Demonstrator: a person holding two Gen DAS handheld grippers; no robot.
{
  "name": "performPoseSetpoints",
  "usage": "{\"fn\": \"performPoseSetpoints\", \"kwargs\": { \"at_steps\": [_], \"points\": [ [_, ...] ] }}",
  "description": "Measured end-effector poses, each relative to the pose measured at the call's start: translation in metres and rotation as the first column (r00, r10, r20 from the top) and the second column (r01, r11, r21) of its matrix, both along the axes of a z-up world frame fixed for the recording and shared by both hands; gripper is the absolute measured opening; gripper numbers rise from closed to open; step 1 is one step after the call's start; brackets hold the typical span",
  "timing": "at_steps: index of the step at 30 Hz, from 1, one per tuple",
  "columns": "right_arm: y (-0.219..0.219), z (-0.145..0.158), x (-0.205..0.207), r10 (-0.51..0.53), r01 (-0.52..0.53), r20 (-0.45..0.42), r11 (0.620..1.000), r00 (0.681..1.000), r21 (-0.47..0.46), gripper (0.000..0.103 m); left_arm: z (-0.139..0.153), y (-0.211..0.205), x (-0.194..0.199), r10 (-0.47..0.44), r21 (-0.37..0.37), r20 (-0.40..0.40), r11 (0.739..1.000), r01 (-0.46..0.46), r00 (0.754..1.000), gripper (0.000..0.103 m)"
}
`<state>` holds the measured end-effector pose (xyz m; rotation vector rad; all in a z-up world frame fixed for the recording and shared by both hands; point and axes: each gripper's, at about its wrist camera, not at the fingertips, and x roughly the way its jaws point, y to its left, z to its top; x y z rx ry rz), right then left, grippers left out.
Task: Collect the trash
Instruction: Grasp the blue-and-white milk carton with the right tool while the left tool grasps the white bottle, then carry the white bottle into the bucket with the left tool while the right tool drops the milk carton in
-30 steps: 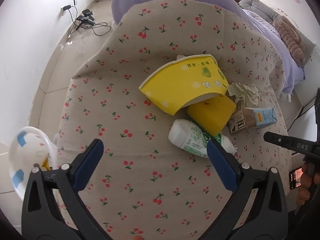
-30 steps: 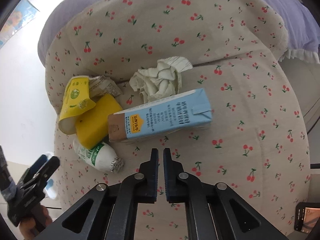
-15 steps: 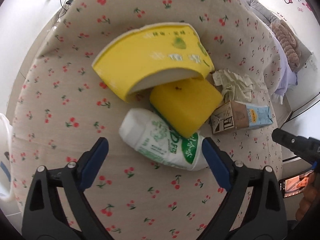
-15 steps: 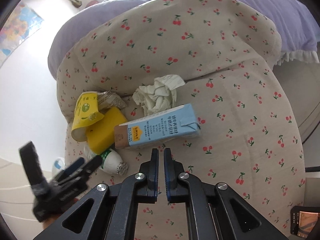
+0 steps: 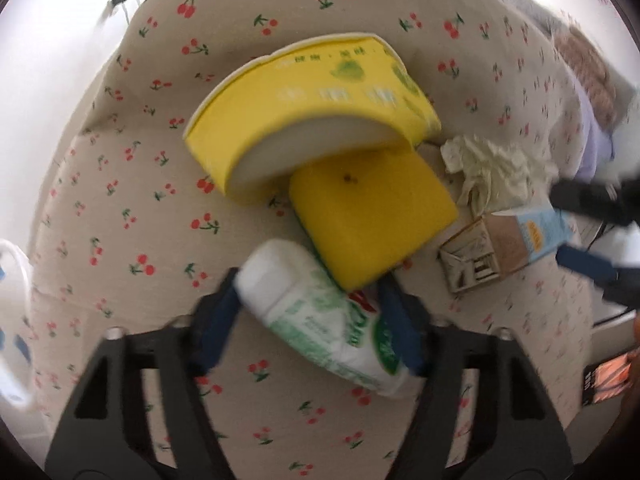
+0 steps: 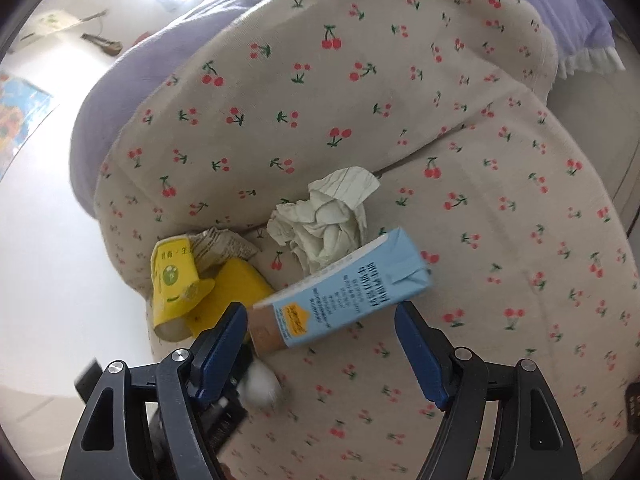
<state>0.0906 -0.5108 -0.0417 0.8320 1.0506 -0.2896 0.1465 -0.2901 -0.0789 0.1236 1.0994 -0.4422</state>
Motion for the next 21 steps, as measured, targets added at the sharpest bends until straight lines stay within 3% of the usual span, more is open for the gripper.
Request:
{"fn": "performPoseSetpoints", "kwargs": {
  "at_steps": [2,4,9,11,12,15,21],
  "points": [
    [0.004,-0.006,0.007,-0.019,0.019,-0.029,1.0,0.999,-0.012,0.078,0.001,0.005,0.0,-0.008,-0.013,-0.024,1.0,0.008,1.0,0.059],
    [0.007,-0.014,0.011,-0.032,0.031,-0.059,0.999,0.998,-0.014,0.078,0.002,0.015,0.0,-0.013,-0.029,-0.043,1.0,0.012,0.999,0.05],
    [0.009,-0.026,0.009,-0.036,0.034,-0.121,0.999,0.992,-0.018,0.078,0.004,0.044,-0.001,-0.021,-0.058,-0.086,0.998,0.016,0.996,0.046],
    [0.008,-0.028,0.006,-0.035,0.03,-0.131,0.999,0.991,-0.045,0.071,0.004,0.053,-0.002,-0.026,-0.078,-0.105,0.997,0.017,0.994,0.045],
    [0.007,-0.028,0.004,-0.03,0.023,-0.132,0.998,0.991,-0.054,0.059,0.004,0.059,-0.002,-0.028,-0.084,-0.112,0.996,0.019,0.993,0.045],
    [0.001,-0.028,-0.006,-0.007,0.005,-0.106,1.0,0.994,-0.018,0.048,0.006,0.071,-0.009,-0.046,-0.106,-0.125,0.994,0.033,0.991,0.041],
    [0.009,-0.01,-0.032,0.022,-0.026,-0.057,0.998,0.998,-0.063,0.038,0.021,0.09,-0.025,-0.081,-0.141,-0.102,0.988,0.066,0.992,0.037]
  ]
}}
